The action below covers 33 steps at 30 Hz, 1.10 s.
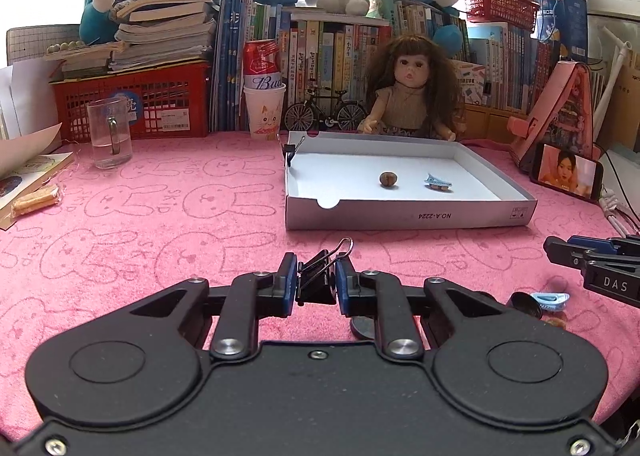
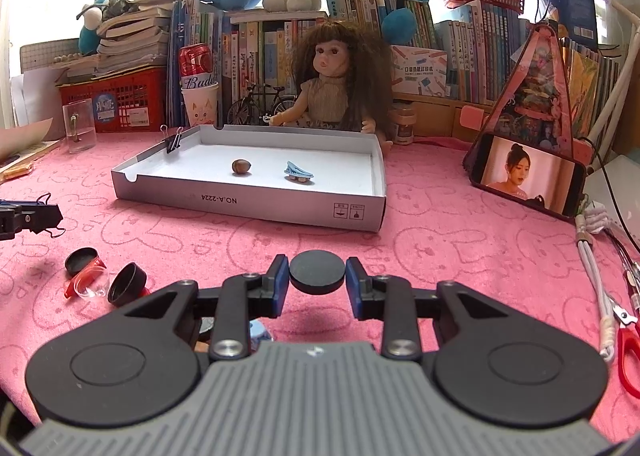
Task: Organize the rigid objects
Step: 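Carry the binder clip and black puck in both tools into the white tray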
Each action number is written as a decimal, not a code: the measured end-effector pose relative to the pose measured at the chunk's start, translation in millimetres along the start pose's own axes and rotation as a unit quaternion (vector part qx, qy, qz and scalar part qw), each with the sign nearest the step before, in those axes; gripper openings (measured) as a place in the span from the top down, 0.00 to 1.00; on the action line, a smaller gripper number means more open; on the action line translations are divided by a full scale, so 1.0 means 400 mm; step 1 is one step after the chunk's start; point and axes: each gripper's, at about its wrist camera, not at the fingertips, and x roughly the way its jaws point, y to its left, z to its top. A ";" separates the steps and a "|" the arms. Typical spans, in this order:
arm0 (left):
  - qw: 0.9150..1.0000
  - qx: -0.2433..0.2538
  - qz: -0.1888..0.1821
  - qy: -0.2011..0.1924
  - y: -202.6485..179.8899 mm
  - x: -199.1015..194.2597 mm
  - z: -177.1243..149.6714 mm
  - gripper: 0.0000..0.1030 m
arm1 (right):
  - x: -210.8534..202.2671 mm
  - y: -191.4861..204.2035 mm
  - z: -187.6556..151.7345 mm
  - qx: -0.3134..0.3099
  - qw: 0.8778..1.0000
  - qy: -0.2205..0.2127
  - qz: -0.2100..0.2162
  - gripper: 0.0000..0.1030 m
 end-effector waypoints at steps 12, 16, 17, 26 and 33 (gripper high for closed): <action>1.000 0.001 -0.009 -0.022 -0.028 0.055 0.110 0.82 | 0.057 -0.013 0.087 0.013 1.000 -0.014 -0.001 0.65; 1.000 0.006 -0.013 -0.028 -0.041 0.095 0.148 0.82 | 0.084 -0.025 0.120 0.023 1.000 -0.017 0.001 0.65; 1.000 0.004 -0.015 -0.026 -0.043 0.106 0.156 0.82 | 0.092 -0.028 0.128 0.026 1.000 -0.016 0.003 0.66; 0.999 -0.006 -0.042 0.005 -0.067 0.227 0.220 0.82 | 0.182 -0.042 0.177 0.041 0.999 0.009 0.012 0.65; 0.998 -0.007 -0.043 0.035 -0.087 0.350 0.258 0.82 | 0.279 -0.080 0.227 0.076 0.995 0.049 0.033 0.65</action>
